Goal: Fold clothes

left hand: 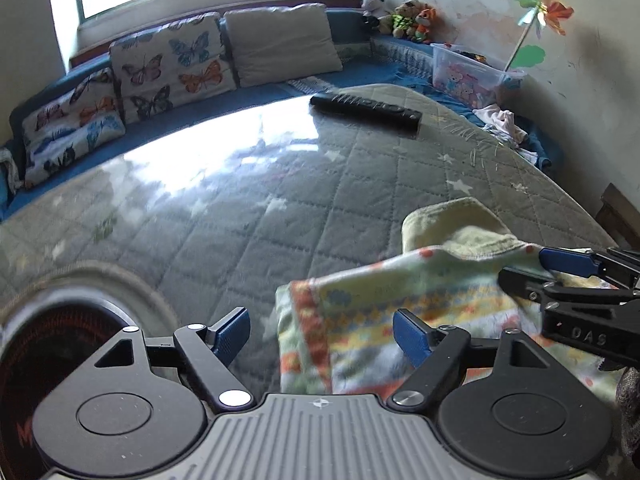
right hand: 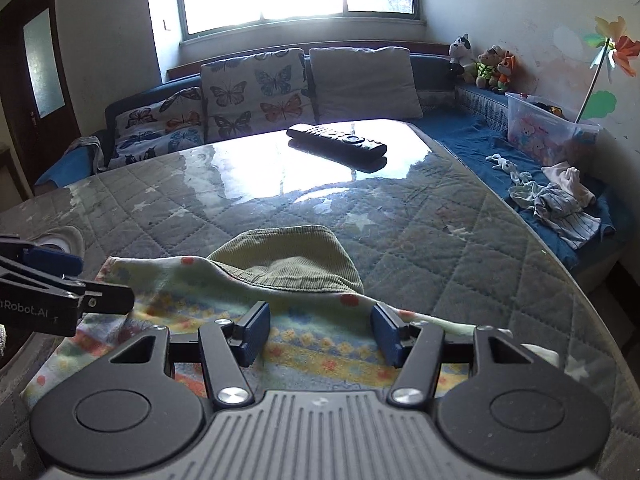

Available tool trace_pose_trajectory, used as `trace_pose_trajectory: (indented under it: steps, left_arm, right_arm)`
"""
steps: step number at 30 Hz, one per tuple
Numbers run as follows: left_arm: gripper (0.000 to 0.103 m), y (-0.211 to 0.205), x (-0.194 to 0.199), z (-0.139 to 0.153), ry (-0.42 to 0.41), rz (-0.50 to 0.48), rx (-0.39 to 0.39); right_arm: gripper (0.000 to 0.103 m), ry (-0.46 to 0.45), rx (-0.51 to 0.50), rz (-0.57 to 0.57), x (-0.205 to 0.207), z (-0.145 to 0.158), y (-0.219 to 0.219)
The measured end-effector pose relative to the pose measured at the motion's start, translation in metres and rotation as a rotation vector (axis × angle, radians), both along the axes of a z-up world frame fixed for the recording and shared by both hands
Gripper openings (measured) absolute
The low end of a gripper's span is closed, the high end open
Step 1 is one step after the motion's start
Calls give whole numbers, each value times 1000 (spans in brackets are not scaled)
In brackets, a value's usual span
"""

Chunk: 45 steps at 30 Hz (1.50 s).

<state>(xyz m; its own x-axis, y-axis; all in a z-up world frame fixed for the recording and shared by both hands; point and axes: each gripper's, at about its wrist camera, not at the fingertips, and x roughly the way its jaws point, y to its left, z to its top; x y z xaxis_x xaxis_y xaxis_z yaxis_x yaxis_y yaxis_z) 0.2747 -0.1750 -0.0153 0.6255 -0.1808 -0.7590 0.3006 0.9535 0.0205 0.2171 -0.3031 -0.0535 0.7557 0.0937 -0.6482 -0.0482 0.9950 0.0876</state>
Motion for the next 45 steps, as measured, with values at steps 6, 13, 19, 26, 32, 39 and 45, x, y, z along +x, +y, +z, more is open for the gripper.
trace_pose_trajectory:
  steps: [6,13,19,26,32,39,45]
  left_arm:
    - [81,-14,21,-8,10,-18,22]
    - [81,-11,29,-15,26,-12,16]
    - [81,-10,26,-15,18,1,19]
    - [81,-2,7,-6,-10,22,9]
    - [81,7,-22,-2,-43,26,24]
    - [82,16,-57,-2,-82,11,37]
    - [84,26,-81,-10,-105,-6,57]
  right_arm:
    - [61,-8,1,-11,3,-4,2]
    - [68,-12,3,-8,2,-5,3]
    - [77,-19,-5,-5,1,-4,7]
    - [86,-23,-14,20,-18,4,14]
    - [89,-15,-35,29,-42,2,23]
    - [89,-29,-71,39,-80,0,38]
    - [89,-48,-78,9,-112,-4,52]
